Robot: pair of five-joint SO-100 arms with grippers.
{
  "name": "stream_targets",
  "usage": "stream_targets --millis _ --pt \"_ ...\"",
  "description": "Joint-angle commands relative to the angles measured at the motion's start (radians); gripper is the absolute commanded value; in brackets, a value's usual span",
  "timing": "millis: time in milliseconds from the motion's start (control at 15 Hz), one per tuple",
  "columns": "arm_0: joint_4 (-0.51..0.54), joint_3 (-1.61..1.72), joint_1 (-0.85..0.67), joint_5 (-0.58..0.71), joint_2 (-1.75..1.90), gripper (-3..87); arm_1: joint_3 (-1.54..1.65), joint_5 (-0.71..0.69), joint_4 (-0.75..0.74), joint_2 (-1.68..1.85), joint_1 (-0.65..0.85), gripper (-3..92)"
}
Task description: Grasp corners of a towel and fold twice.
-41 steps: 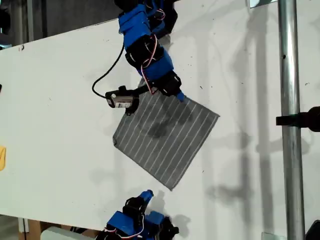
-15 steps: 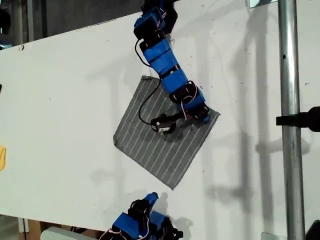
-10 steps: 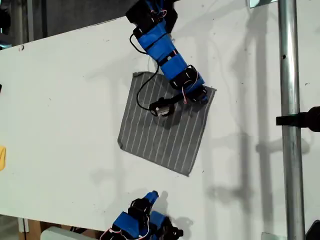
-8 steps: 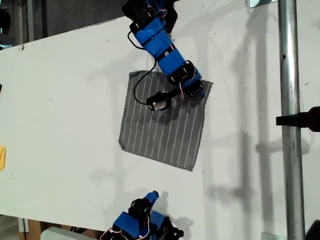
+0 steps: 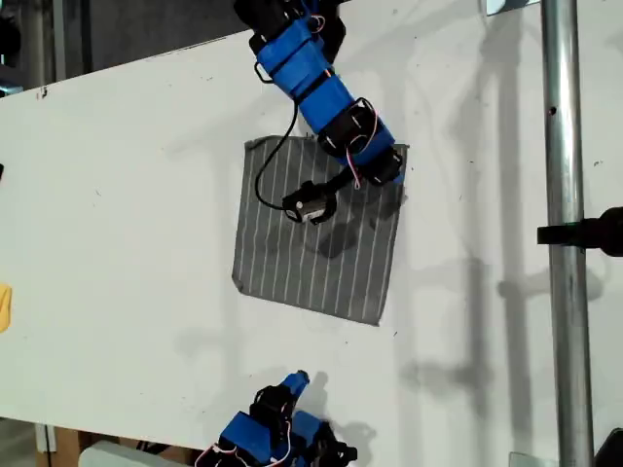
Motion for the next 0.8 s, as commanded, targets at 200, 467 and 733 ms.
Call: stream_targets --millis 200,467,733 --pt "-0.041 -0.003 -0.002 0.009 -0.018 -2.9 -0.1 -0.071 0.268 0.413 0.051 -0.2" --pt "-0.054 -0.035 -0.005 0.063 -0.048 -2.6 -0.049 -0.086 0.476 0.54 0.149 0.2" --pt "-0.038 -0.107 0.018 0.233 -0.074 22.6 -0.034 -0.129 0.558 0.541 0.164 35.6"
